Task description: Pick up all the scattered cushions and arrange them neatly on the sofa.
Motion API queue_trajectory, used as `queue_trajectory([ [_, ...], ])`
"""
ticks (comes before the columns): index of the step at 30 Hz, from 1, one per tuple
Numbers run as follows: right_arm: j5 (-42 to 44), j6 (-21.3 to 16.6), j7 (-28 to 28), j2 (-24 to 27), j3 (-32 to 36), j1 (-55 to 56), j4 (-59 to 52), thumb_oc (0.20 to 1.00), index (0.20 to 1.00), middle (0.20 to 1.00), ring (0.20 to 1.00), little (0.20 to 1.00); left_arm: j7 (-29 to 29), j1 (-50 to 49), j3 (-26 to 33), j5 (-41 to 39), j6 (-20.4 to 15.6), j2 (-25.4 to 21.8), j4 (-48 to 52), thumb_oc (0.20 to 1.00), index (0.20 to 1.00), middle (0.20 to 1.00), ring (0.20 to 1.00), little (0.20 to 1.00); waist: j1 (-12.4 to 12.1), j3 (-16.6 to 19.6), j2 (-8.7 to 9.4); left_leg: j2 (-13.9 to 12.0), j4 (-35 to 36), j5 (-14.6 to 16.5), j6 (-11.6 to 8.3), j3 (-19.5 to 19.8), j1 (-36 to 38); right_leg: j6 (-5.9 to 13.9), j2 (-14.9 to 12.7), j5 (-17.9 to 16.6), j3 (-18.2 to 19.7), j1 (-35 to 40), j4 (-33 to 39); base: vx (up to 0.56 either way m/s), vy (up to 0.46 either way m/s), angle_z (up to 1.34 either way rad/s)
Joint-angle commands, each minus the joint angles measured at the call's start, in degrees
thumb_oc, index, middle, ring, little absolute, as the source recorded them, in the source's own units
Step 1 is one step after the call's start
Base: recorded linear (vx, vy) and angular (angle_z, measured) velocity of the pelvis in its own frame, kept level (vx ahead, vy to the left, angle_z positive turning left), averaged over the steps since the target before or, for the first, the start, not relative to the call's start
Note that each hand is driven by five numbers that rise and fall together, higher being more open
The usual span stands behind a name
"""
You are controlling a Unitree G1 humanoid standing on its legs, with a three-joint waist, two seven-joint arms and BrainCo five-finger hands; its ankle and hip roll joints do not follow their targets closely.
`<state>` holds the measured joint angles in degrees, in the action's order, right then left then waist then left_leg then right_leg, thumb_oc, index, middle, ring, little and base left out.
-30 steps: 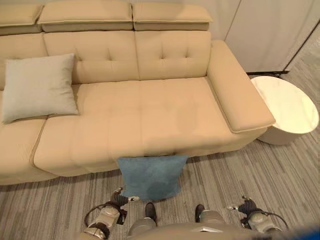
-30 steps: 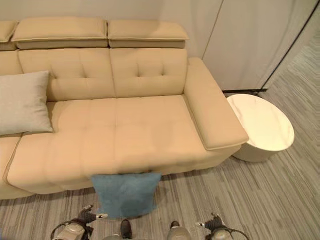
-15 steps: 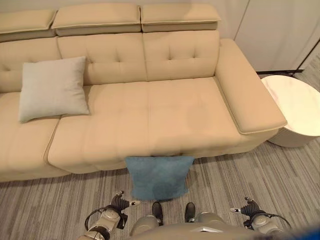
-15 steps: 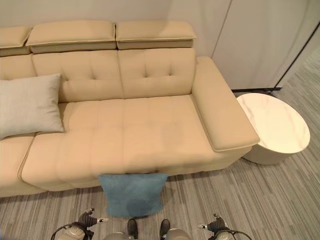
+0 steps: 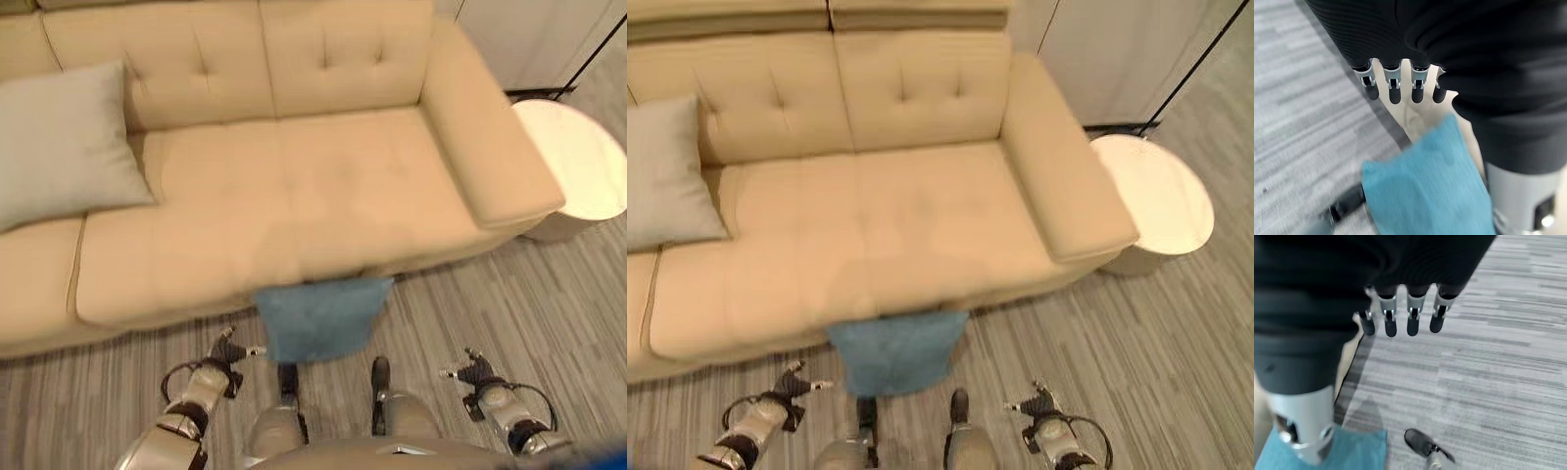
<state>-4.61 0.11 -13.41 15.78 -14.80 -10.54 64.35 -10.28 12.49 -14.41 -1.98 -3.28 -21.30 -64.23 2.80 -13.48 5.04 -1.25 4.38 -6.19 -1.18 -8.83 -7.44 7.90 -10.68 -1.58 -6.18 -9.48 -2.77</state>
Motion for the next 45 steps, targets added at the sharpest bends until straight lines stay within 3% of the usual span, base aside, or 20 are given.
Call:
queue_trajectory([
  [1,2.1,-1.5,-2.3,2.7,-1.6,-1.9,-2.4,1.000,1.000,1.000,1.000,1.000,-2.8,0.6,0.8,-3.0,-2.7,0.2,0.6,1.000,1.000,1.000,1.000,1.000,-0.5,0.1,-0.50,-2.7,-5.7,5.3,-2.35,-1.3,-3.7,0.91,1.9,0.4,1.4,-3.7,-3.1,-0.08,-0.013,0.01],
  [5,2.8,-1.8,-3.9,3.0,-2.7,-4.6,-4.1,1.000,1.000,1.000,1.000,1.000,-3.9,2.9,0.5,-6.3,-3.9,0.5,2.9,1.000,1.000,1.000,1.000,1.000,-0.9,-1.1,-0.84,-2.6,-4.6,3.7,-2.58,-1.2,-6.8,1.03,1.3,-1.0,1.1,-6.9,-2.1,-0.10,-0.038,-0.01],
  [6,4.6,-2.4,-5.7,3.2,-3.2,-8.2,-6.7,1.000,1.000,1.000,1.000,1.000,-5.9,5.6,0.5,-11.2,-5.6,1.1,6.4,1.000,1.000,1.000,1.000,1.000,-1.4,-3.6,-1.20,-2.6,-5.2,2.4,-2.98,-0.8,-11.2,0.92,1.1,-1.7,0.7,-11.3,-3.1,-0.21,-0.089,0.02],
  [11,8.0,-3.8,-10.4,3.7,-2.2,-15.5,-13.9,1.000,1.000,1.000,1.000,1.000,-10.2,12.7,0.9,-16.7,-8.3,0.1,12.3,1.000,1.000,1.000,1.000,1.000,-0.8,-7.3,-1.55,-2.9,-10.1,1.5,-3.89,-0.7,-23.0,0.54,0.8,-2.4,0.3,-23.1,-7.8,-0.20,-0.069,0.08],
  [16,11.1,-6.8,-16.0,4.7,2.0,-22.1,-19.8,1.000,1.000,1.000,1.000,1.000,-13.7,18.1,0.8,-15.4,-9.1,-2.6,16.0,1.000,1.000,1.000,1.000,1.000,0.1,-8.3,-2.46,-4.0,-12.3,0.7,-4.60,-0.5,-33.6,0.84,0.3,-2.9,0.8,-34.1,-10.7,-0.12,-0.023,0.02],
  [20,11.3,-8.2,-18.8,4.4,3.9,-23.5,-20.8,1.000,1.000,1.000,1.000,1.000,-16.5,18.5,2.1,-14.9,-10.3,-1.5,19.6,1.000,1.000,1.000,1.000,1.000,0.1,-7.8,-3.55,-3.8,-12.0,-0.1,-4.72,-0.2,-38.9,1.12,-0.5,-3.1,0.9,-39.9,-12.0,-0.01,-0.005,0.04],
  [25,11.9,-8.8,-19.4,3.7,4.9,-22.5,-19.7,1.000,1.000,1.000,1.000,1.000,-17.5,15.0,3.6,-16.1,-10.5,1.3,19.9,1.000,1.000,1.000,1.000,1.000,-0.4,-7.5,-3.87,-2.9,-10.5,-0.6,-4.28,0.3,-40.2,1.28,-0.7,-3.5,1.5,-41.9,-11.7,0.01,-0.010,0.05],
  [30,13.9,-9.3,-19.4,4.1,5.6,-23.7,-18.5,1.000,1.000,1.000,1.000,1.000,-17.3,16.1,3.1,-15.1,-8.7,0.2,16.5,1.000,1.000,1.000,1.000,1.000,-0.3,-7.7,-3.78,-2.7,-11.6,-0.3,-3.97,0.8,-43.9,1.33,-1.1,-3.7,1.8,-45.6,-12.8,0.01,-0.013,0.03],
  [31,14.4,-9.3,-19.7,4.2,5.8,-24.0,-18.4,1.000,1.000,1.000,1.000,1.000,-17.6,16.5,2.9,-14.8,-8.4,0.0,16.0,1.000,1.000,1.000,1.000,1.000,-0.2,-7.6,-3.85,-2.8,-11.7,1.3,-4.40,1.2,-43.9,1.83,-0.9,-2.1,2.1,-45.8,-13.4,-0.03,-0.038,0.11],
  [32,15.1,-9.5,-19.9,4.4,6.2,-24.3,-18.4,1.000,1.000,1.000,1.000,1.000,-17.7,17.0,2.8,-14.7,-8.2,0.0,15.9,1.000,1.000,1.000,1.000,1.000,-0.1,-8.3,-3.85,-2.9,-12.3,-0.2,-3.97,0.9,-45.6,1.33,-1.1,-3.7,2.0,-47.3,-13.6,0.05,-0.017,0.08],
  [33,15.6,-9.5,-20.0,4.4,6.4,-24.4,-18.5,1.000,1.000,1.000,1.000,1.000,-17.9,17.3,2.8,-14.9,-8.2,0.0,15.9,1.000,1.000,1.000,1.000,1.000,-0.1,-8.1,-4.00,-2.9,-12.4,1.3,-4.47,1.4,-45.5,1.80,-1.0,-2.1,2.3,-47.6,-14.3,-0.03,-0.008,0.10],
  [38,17.1,-9.7,-21.1,5.5,6.7,-27.1,-17.4,1.000,1.000,1.000,1.000,1.000,-19.0,20.4,2.9,-16.2,-8.4,-0.8,15.5,1.000,1.000,1.000,1.000,1.000,0.1,-9.0,-4.40,-3.0,-13.3,1.1,-4.42,1.4,-49.7,2.09,-1.3,-2.0,2.9,-52.0,-16.1,0.00,-0.007,0.02],
  [45,18.1,-10.0,-21.9,6.5,7.3,-28.9,-17.9,1.000,1.000,1.000,1.000,1.000,-19.5,23.2,2.4,-16.7,-7.8,-1.5,15.5,1.000,1.000,1.000,1.000,1.000,0.8,-8.8,-4.46,-3.3,-19.8,2.8,-3.34,1.9,-57.4,1.89,-0.9,-0.7,3.9,-59.2,-22.0,0.00,0.000,0.01],
])
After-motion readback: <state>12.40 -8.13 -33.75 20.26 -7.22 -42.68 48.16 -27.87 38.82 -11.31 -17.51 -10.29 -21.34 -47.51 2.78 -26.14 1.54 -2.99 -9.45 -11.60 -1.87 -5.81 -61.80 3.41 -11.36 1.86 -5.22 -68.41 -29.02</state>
